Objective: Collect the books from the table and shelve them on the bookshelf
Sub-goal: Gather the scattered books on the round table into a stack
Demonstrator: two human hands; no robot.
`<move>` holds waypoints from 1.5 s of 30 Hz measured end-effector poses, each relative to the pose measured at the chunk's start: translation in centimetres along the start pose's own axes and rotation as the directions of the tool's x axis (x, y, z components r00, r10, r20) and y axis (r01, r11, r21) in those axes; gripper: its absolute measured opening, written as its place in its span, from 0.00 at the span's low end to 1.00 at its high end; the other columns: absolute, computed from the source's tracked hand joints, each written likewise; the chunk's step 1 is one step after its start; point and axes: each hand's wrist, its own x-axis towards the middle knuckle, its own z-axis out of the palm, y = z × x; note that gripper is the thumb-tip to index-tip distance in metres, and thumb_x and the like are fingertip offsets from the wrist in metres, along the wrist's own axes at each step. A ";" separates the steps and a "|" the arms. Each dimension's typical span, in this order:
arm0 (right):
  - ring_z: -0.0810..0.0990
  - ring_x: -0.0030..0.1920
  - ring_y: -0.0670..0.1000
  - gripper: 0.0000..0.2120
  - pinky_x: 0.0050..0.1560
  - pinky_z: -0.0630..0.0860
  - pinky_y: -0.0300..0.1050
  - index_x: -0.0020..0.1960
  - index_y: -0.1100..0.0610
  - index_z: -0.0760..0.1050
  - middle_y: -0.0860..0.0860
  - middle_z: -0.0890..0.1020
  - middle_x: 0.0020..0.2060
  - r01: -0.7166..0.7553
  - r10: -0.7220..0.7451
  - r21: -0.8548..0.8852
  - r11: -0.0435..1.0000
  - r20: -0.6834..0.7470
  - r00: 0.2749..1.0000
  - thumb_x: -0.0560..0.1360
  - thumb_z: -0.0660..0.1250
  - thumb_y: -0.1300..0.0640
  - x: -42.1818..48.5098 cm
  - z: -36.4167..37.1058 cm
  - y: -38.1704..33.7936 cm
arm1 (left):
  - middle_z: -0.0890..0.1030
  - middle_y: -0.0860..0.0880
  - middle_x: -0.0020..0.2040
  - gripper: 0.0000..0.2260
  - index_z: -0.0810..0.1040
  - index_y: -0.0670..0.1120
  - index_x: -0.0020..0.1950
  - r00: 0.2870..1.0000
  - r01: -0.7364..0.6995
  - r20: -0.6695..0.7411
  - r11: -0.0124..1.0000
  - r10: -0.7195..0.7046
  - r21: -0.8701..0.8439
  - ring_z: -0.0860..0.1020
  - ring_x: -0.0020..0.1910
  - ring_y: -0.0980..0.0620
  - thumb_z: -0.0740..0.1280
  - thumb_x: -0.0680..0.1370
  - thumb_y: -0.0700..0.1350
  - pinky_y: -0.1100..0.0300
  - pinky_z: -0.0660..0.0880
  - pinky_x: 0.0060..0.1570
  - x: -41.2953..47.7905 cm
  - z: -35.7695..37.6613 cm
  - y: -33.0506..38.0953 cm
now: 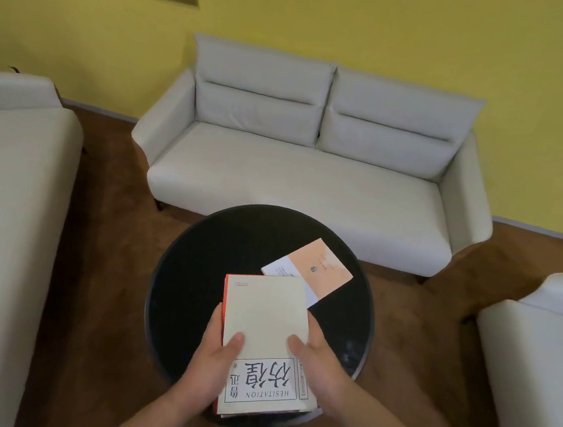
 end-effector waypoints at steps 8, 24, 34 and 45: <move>0.87 0.52 0.54 0.23 0.41 0.83 0.42 0.74 0.43 0.63 0.49 0.85 0.58 0.015 -0.012 0.165 0.986 -0.017 1.000 0.83 0.64 0.56 0.0 -0.3 0.4 | 0.74 0.53 0.68 0.30 0.54 0.65 0.74 1.000 0.002 0.023 0.994 -0.005 0.112 0.83 0.56 0.50 0.67 0.79 0.49 0.48 0.83 0.51 0.9 -0.8 -0.5; 0.83 0.53 0.54 0.08 0.53 0.81 0.46 0.56 0.58 0.79 0.56 0.83 0.54 -0.057 0.064 0.116 0.992 -0.052 0.997 0.81 0.66 0.56 7.5 -7.5 0.0 | 0.70 0.54 0.72 0.35 0.62 0.53 0.76 0.927 -0.226 0.158 0.171 0.340 0.959 0.66 0.72 0.51 0.43 0.74 0.67 0.48 0.55 0.76 7.8 4.7 5.0; 0.64 0.76 0.58 0.20 0.70 0.72 0.60 0.71 0.47 0.68 0.52 0.65 0.76 -0.091 -0.134 -0.818 0.568 -0.201 0.970 0.80 0.59 0.47 25.7 -14.7 1.7 | 0.73 0.56 0.68 0.33 0.69 0.54 0.73 0.949 -0.152 0.069 0.253 0.308 0.955 0.69 0.70 0.53 0.51 0.73 0.69 0.48 0.60 0.75 7.9 5.0 4.7; 0.68 0.68 0.61 0.48 0.66 0.71 0.57 0.75 0.54 0.57 0.58 0.68 0.68 -0.446 0.076 -0.633 0.633 -0.523 0.849 0.66 0.76 0.36 23.7 -15.9 3.3 | 0.74 0.55 0.67 0.32 0.70 0.53 0.72 0.942 -0.162 0.073 0.254 0.327 0.954 0.71 0.68 0.52 0.53 0.73 0.67 0.51 0.60 0.73 7.5 4.9 4.8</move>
